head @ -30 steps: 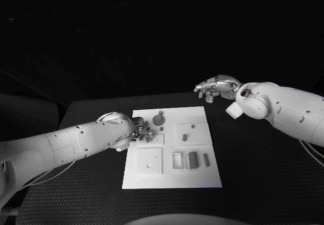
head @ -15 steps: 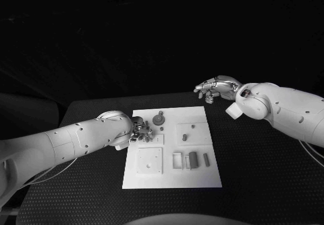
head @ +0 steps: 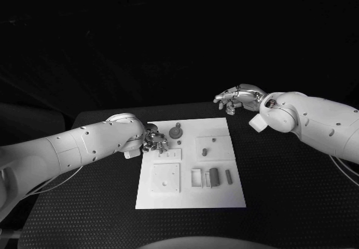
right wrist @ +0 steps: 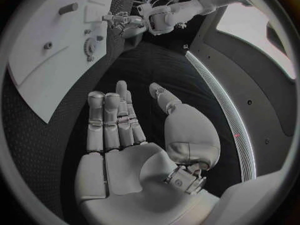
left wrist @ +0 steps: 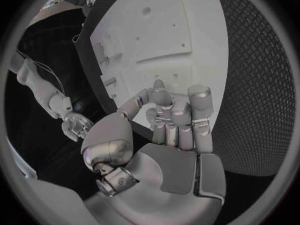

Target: Assemble the parts on the task board

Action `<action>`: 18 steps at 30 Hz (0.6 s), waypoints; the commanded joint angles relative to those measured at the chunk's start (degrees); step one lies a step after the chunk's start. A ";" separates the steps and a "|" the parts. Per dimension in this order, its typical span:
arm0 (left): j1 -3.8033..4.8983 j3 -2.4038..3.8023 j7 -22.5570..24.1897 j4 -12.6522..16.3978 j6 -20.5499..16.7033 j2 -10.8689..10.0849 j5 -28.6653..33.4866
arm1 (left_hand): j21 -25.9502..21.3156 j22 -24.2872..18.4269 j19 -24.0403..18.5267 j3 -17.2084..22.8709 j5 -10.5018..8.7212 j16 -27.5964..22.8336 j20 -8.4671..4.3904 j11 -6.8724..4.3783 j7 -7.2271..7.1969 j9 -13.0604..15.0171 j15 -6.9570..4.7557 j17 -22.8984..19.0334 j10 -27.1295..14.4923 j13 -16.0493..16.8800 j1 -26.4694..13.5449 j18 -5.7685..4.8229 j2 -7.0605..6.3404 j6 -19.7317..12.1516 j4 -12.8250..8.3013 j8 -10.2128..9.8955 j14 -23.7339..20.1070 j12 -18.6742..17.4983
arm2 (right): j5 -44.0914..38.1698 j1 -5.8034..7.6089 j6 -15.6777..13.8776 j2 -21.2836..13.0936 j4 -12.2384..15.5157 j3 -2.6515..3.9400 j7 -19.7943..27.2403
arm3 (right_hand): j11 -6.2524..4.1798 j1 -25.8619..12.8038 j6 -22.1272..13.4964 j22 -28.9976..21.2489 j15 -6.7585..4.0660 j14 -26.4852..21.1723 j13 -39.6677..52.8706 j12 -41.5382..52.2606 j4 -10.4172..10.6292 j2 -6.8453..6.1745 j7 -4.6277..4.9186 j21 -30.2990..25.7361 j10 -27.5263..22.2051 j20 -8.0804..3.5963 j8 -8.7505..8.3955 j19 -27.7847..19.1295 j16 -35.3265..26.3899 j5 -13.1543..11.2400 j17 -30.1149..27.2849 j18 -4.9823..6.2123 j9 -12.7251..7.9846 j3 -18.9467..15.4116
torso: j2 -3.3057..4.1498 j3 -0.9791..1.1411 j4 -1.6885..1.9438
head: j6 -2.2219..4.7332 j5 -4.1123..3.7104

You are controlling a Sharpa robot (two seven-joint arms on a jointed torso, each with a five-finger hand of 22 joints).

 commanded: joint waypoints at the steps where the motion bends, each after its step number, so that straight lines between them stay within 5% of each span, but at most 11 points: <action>1: 0.13 0.01 0.26 -0.59 5.69 0.54 0.52 | -0.10 1.07 -0.43 0.22 1.18 0.18 -0.03 -0.07 -0.26 0.07 -1.14 -0.10 -0.47 -0.02 3.69 2.39 3.34 0.43 0.57 0.26 -0.95 0.26 | -0.34 -0.03 1.10 0.20 -0.05 0.03 0.32 | -0.24 -0.67 -0.17 0.57 -0.31 -0.28 -0.05 0.23 0.17 0.03 0.42 -0.21 -0.20 -0.27 0.03 0.09 0.15 0.25 -0.08 2.68 0.09 0.22 | -0.02 0.08 -0.06 | -0.04 0.10; 18: 0.12 -0.03 0.29 -1.33 6.15 2.34 -4.46 | -0.11 1.07 -0.57 0.01 1.28 0.21 0.02 -0.02 -0.21 0.13 -1.13 -0.16 -0.61 -0.04 3.72 2.36 3.53 0.27 0.59 0.17 -1.07 0.27 | -0.34 -0.04 1.18 0.46 -0.10 0.03 0.28 | -0.24 -0.68 -0.18 0.57 -0.32 -0.27 -0.06 0.24 0.18 0.04 0.42 -0.22 -0.20 -0.27 0.03 0.10 0.15 0.25 -0.09 2.68 0.09 0.23 | 0.01 -0.03 0.08 | -0.19 -0.21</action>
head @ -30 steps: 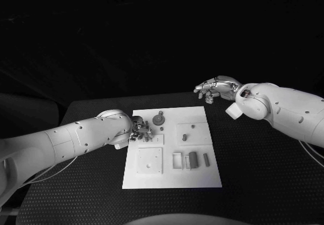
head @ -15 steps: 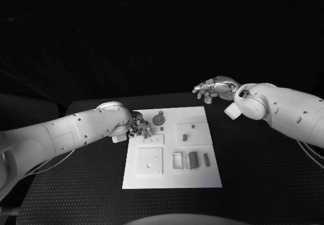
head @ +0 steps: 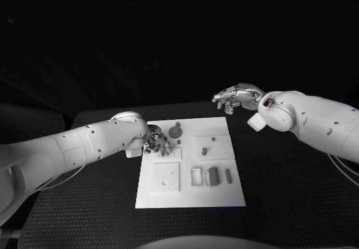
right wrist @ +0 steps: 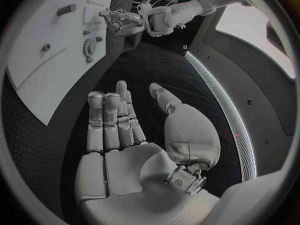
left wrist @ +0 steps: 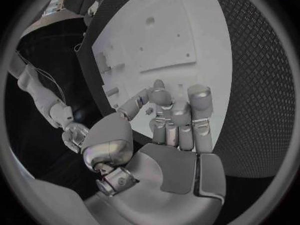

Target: Assemble the parts on the task board

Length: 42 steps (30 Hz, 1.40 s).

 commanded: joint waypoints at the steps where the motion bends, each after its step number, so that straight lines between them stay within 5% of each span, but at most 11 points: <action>1: 0.03 0.02 0.45 -0.24 0.59 0.34 -2.56 | -0.11 1.03 -0.59 0.21 1.28 0.21 0.01 0.06 -0.03 0.08 -1.20 -0.06 -0.51 -0.05 3.71 2.35 3.54 0.45 0.38 0.19 -1.01 0.28 | -0.33 -0.02 0.95 0.10 0.05 0.03 0.33 | -0.24 -0.68 -0.05 0.56 -0.17 -0.13 -0.07 0.24 0.18 0.04 0.33 -0.22 -0.21 -0.22 0.03 0.04 0.15 0.25 -0.10 2.69 0.05 0.23 | 0.04 -0.08 0.03 | 0.05 -0.05; 42: -0.18 -0.14 0.01 -3.46 1.31 2.22 -0.85 | -0.16 0.97 -0.68 -0.09 1.12 0.21 0.04 0.10 0.02 0.23 -1.23 -0.21 -0.63 -0.09 3.67 2.36 3.82 0.30 0.60 0.12 -1.12 0.34 | -0.80 -0.01 0.70 -0.08 0.71 0.03 0.10 | -0.24 -0.72 -0.04 0.56 -0.18 -0.10 -0.09 0.29 0.16 0.03 0.32 -0.23 -0.23 -0.23 0.02 0.08 0.17 0.24 -0.12 2.69 0.07 0.27 | 0.01 -0.07 0.12 | -0.23 -0.28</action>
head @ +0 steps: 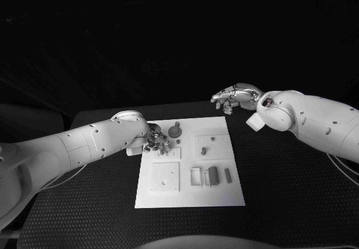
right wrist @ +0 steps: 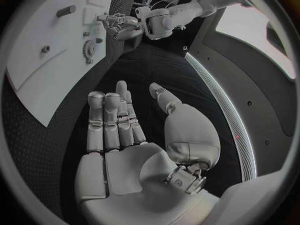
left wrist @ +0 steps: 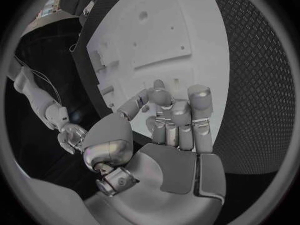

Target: Assemble the parts on the task board

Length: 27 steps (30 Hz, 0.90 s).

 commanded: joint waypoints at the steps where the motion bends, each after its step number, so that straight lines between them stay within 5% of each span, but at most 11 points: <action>1: -0.14 -0.06 0.11 -0.17 1.12 0.26 0.38 | -0.16 0.99 -0.26 0.34 0.17 0.23 0.04 0.04 0.01 0.08 -1.36 -0.06 -0.50 -0.10 3.66 2.21 3.83 0.29 0.16 0.37 -0.99 0.34 | -0.34 -0.02 0.68 0.08 0.09 0.03 0.26 | -0.24 -0.72 0.07 0.57 -0.32 -0.24 -0.09 0.29 0.16 0.03 0.43 -0.23 -0.22 -0.35 0.02 0.16 0.17 0.24 -0.09 2.68 0.10 0.27 | 0.00 -0.04 0.12 | -0.14 -0.07; 27: -0.40 -0.10 0.15 0.02 1.35 0.45 0.38 | -0.18 0.97 -0.30 0.26 0.18 0.26 0.04 0.04 0.02 0.16 -1.38 -0.12 -0.55 -0.11 3.70 2.22 3.95 0.23 0.17 0.35 -1.03 0.38 | -0.35 -0.02 0.85 0.18 0.00 0.03 0.30 | -0.25 -0.74 0.08 0.58 -0.33 -0.22 -0.10 0.32 0.17 0.07 0.43 -0.24 -0.23 -0.36 0.02 0.19 0.18 0.25 -0.10 2.68 0.11 0.31 | -0.06 -0.05 0.03 | -0.34 -0.10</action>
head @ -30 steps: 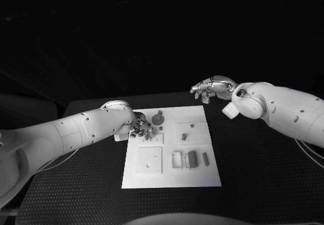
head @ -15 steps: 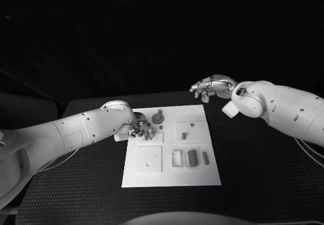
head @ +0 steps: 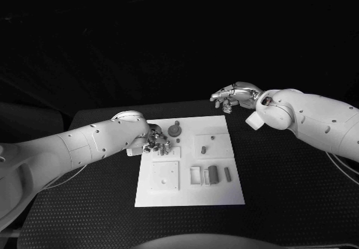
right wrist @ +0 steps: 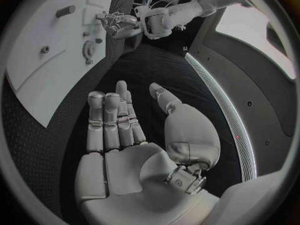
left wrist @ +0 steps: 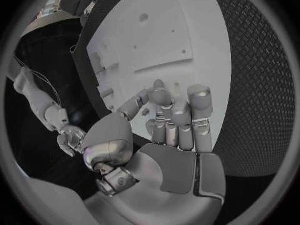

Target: Assemble the parts on the task board

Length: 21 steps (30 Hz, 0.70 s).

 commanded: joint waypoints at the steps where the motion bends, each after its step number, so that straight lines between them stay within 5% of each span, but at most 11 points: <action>1: 0.02 0.00 0.12 0.03 1.00 0.13 0.31 | -0.18 0.99 -0.31 0.38 0.35 0.26 0.02 0.04 0.08 0.08 -1.38 -0.08 -0.55 -0.07 3.70 2.22 3.96 0.53 0.06 0.20 -1.03 0.38 | -0.28 -0.02 0.84 0.05 0.02 0.03 0.35 | -0.25 -0.73 0.01 0.57 -0.20 -0.10 -0.08 0.32 0.17 0.08 0.39 -0.24 -0.23 -0.46 0.02 0.11 0.18 0.25 -0.06 2.68 0.08 0.31 | -0.02 0.00 -0.02 | 0.00 0.03; 21: -0.02 -0.11 0.00 0.10 1.79 0.24 0.31 | -0.17 0.98 -0.34 0.32 0.35 0.29 0.03 0.04 0.08 0.14 -1.38 -0.12 -0.59 -0.08 3.72 2.22 4.02 0.48 0.05 0.19 -1.06 0.42 | -0.28 -0.02 0.94 0.32 -0.09 0.03 0.38 | -0.25 -0.75 0.01 0.58 -0.21 -0.09 -0.09 0.35 0.17 0.11 0.39 -0.24 -0.23 -0.47 0.02 0.13 0.19 0.24 -0.07 2.68 0.09 0.33 | 0.00 -0.01 -0.01 | 0.00 0.03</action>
